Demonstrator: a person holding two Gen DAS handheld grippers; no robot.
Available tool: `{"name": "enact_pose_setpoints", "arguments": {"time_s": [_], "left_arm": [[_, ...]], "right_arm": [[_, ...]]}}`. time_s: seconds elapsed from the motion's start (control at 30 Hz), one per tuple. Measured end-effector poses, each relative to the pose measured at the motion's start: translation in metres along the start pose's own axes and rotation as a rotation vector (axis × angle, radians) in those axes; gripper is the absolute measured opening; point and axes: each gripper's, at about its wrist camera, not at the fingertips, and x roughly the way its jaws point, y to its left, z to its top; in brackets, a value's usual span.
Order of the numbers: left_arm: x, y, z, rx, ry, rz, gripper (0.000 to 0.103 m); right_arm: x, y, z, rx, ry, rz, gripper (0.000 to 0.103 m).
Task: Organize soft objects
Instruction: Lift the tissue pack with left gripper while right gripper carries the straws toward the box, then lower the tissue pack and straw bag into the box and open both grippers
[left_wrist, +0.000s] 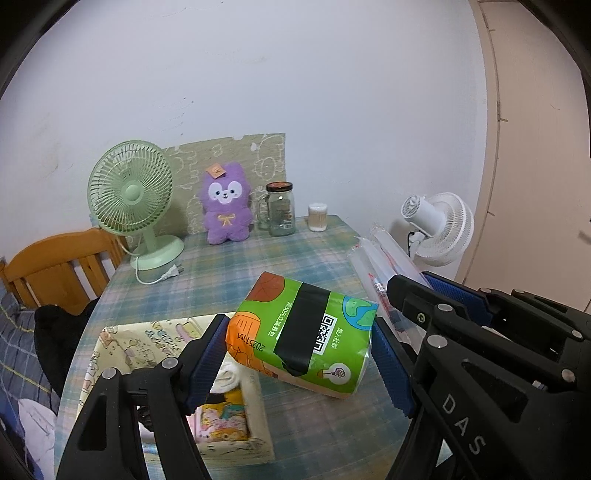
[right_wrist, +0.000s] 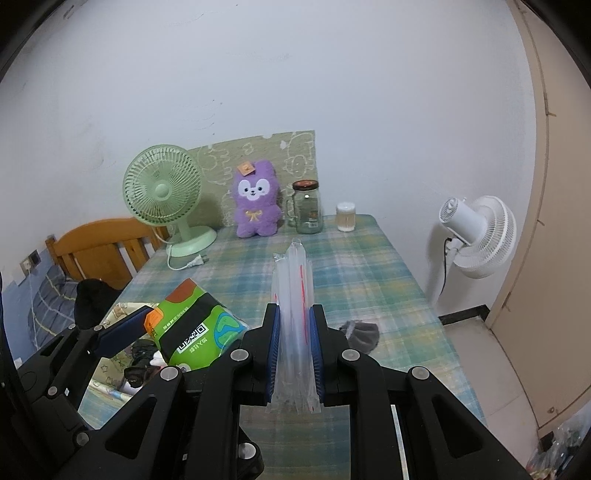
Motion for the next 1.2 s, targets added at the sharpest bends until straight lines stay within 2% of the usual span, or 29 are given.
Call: {"name": "enact_pose_setpoints", "arguments": {"time_s": [0.8,1.2], "left_arm": [[0.011,0.082,-0.02,-0.066,0.057,0.109,0.077],[0.018,0.121,-0.036,-0.099,0.095,0.154,0.077]], "right_arm": [[0.044,0.081,-0.006,-0.057,0.059,0.126,0.019],[0.064,0.12,-0.014,-0.12,0.109,0.152,0.019]]}}
